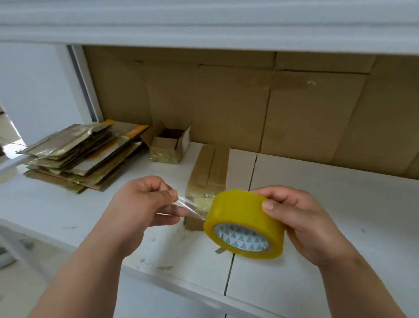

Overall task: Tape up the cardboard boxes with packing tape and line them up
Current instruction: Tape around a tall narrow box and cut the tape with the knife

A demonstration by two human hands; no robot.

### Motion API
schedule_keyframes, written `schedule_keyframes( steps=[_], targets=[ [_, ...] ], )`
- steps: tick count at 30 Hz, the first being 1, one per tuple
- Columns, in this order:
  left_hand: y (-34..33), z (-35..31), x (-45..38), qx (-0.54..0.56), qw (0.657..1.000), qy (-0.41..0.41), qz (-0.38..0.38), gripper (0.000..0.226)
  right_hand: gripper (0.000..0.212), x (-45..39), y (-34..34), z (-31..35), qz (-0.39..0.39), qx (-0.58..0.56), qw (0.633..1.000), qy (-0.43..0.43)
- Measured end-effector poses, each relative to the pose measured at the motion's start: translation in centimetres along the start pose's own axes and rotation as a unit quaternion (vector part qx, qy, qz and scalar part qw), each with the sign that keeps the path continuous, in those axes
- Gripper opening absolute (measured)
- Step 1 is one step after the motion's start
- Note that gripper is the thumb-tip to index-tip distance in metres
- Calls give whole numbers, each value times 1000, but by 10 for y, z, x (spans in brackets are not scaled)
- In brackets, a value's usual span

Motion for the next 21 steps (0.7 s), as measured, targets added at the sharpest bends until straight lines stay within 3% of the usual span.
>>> schedule_keyframes(
  steps=[3, 8, 13, 21],
  targets=[
    [9, -7, -14, 6, 1000, 5, -16, 13, 43, -19, 14, 3, -5, 85, 996, -13],
    [7, 0, -33, 0, 999, 15, -38, 19, 20, -49, 31, 0, 15, 179, 982, -57],
    [17, 11, -48, -3, 998, 32, -61, 22, 29, -64, 41, -6, 30, 196, 977, -78],
    [15, 48, -77, -3, 994, 101, -29, 19, 19, -76, 44, -30, -9, 248, 958, -144]
  ],
)
Point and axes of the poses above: each hand's wrist, its own x-axis away from the middle knuckle, its own y-axis out of the back of the hand, z = x × y, the point moved 9 cm from there along -x, towards the middle knuckle, and after that the axes turned 2 degrees about -x, right-handed, at the moved point
